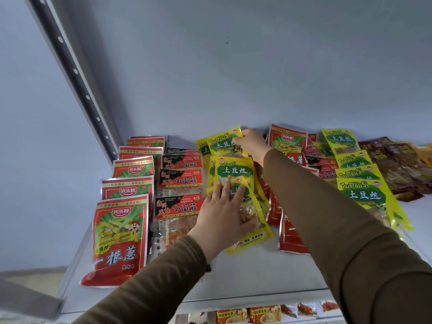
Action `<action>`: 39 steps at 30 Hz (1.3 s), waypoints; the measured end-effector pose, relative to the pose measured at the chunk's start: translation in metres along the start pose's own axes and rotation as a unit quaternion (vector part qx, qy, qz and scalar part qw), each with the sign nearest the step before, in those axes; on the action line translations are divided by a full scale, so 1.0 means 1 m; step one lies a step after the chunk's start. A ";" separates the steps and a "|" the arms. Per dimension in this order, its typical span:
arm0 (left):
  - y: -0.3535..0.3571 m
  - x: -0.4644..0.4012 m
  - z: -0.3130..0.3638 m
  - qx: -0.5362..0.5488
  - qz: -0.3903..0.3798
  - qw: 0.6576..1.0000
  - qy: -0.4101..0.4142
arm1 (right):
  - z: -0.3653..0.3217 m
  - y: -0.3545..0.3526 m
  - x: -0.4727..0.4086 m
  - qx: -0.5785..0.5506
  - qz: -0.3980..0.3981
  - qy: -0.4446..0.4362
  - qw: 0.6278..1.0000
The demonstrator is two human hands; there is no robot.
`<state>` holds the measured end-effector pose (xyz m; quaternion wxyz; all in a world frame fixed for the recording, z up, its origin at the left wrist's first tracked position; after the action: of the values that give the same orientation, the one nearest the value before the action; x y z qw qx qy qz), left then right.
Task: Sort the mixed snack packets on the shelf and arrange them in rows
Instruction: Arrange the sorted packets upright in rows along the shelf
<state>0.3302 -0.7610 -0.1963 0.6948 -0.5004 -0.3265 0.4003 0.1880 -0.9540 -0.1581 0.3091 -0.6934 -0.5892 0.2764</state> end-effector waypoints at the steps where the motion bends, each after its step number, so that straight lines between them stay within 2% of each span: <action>1: 0.001 0.000 0.001 -0.001 0.003 1.000 -0.001 | 0.000 0.003 0.001 -0.037 -0.017 0.016 0.999; 4: 0.001 0.000 0.003 -0.001 0.005 1.000 -0.002 | 0.002 0.019 0.004 -0.057 -0.086 0.046 0.994; 5: 0.001 0.001 0.003 0.002 0.005 1.000 -0.003 | 0.000 0.018 0.006 -0.045 -0.078 0.039 0.995; 7: 0.000 0.003 0.002 0.008 0.007 1.000 -0.006 | -0.007 -0.002 0.010 -0.009 0.022 0.003 1.000; 9: 0.001 0.005 0.003 0.012 0.009 1.000 -0.012 | -0.015 -0.028 0.019 0.054 0.136 -0.069 0.987; 10: 0.001 0.006 0.004 0.014 0.009 1.000 -0.016 | -0.019 -0.034 0.025 0.092 0.141 -0.112 0.979; 11: 0.002 0.006 0.005 0.015 0.009 1.000 -0.018 | -0.024 -0.036 0.030 0.136 0.098 -0.148 0.975; 12: 0.002 0.006 0.006 0.015 0.008 1.000 -0.019 | -0.025 -0.031 0.034 0.187 0.019 -0.165 0.968; 14: 0.002 0.007 0.008 0.013 0.008 1.000 -0.015 | -0.023 -0.016 0.042 0.286 -0.139 -0.160 0.934; 15: 0.002 0.007 0.009 0.012 0.008 1.000 -0.012 | -0.022 -0.011 0.046 0.325 -0.180 -0.151 0.916; 19: 0.003 0.008 0.009 0.009 0.008 1.000 -0.005 | -0.025 -0.006 0.052 0.450 -0.198 -0.143 0.859; 20: 0.003 0.008 0.008 0.010 0.008 1.000 -0.005 | -0.026 -0.006 0.053 0.446 -0.212 -0.145 0.857; 23: 0.003 0.010 0.007 0.013 0.011 1.000 -0.003 | -0.029 -0.010 0.056 0.330 -0.262 -0.156 0.893; 25: 0.003 0.012 0.007 0.014 0.017 1.000 0.001 | -0.031 -0.013 0.057 0.291 -0.270 -0.184 0.899; 28: 0.003 0.014 0.008 0.016 0.021 1.000 0.013 | -0.031 -0.008 0.052 0.290 -0.247 -0.221 0.898; 30: 0.002 0.015 0.009 0.018 0.022 0.999 0.024 | -0.031 -0.005 0.046 0.264 -0.198 -0.225 0.917; 33: 0.000 0.015 0.009 0.012 0.015 0.999 0.031 | -0.028 -0.006 0.038 0.210 -0.148 -0.202 0.945; 39: -0.003 0.010 0.003 -0.011 0.027 1.000 0.002 | -0.009 -0.003 0.039 0.095 -0.216 -0.125 0.964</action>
<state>0.3328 -0.7514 -0.1917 0.6786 -0.5174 -0.3163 0.4144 0.1991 -0.9161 -0.1507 0.3498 -0.4774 -0.7298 0.3423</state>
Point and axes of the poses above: each hand's wrist, its own x-axis away from the middle knuckle, its own y-axis out of the palm, z = x × y, the point moved 5 cm from there along -x, towards the middle knuckle, and after that the axes turned 10 degrees about x, right-handed, at the moved point
